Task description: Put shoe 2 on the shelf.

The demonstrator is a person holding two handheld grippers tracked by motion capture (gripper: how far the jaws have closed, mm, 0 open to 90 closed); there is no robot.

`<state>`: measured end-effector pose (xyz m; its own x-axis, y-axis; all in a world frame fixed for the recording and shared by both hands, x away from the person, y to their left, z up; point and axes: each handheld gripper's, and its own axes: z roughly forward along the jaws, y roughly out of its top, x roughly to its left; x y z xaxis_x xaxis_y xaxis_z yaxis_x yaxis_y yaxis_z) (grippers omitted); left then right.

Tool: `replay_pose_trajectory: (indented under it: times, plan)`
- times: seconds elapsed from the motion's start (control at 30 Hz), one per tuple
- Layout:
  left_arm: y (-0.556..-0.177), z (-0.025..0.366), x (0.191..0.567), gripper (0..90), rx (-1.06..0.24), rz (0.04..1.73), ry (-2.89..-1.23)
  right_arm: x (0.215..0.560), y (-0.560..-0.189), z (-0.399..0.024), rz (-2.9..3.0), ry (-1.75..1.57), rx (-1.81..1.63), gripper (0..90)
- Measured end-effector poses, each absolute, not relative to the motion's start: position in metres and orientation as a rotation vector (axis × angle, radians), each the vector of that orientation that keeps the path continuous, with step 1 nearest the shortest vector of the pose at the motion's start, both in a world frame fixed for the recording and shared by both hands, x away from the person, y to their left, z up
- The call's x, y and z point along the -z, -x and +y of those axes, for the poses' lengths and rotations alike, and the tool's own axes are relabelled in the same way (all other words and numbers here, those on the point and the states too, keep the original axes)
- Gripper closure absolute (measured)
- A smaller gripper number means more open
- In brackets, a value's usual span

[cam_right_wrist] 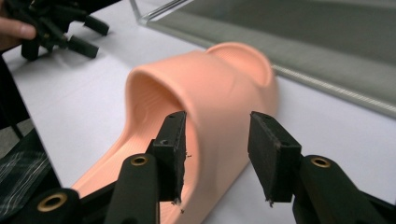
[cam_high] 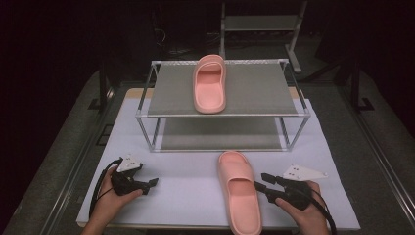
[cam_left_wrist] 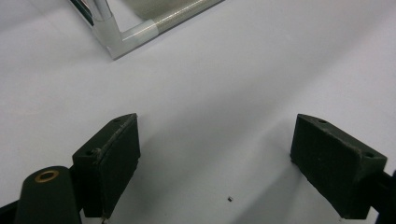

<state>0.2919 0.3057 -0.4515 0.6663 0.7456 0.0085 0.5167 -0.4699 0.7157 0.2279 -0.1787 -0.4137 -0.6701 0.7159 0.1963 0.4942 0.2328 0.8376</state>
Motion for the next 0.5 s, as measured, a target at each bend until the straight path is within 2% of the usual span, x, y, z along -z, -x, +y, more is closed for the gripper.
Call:
replay_pose_trajectory:
  times: [0.2,0.5]
  plan:
    - [-0.292,0.306,0.452,14.8,-0.418,0.97,-2.178,0.42,-0.234,-0.169,2.32,-1.128,-1.393,58.2]
    - [-0.292,0.306,0.452,14.8,-0.418,0.97,-2.178,0.419,-0.24,-0.164,2.329,-1.098,-1.385,70.4]
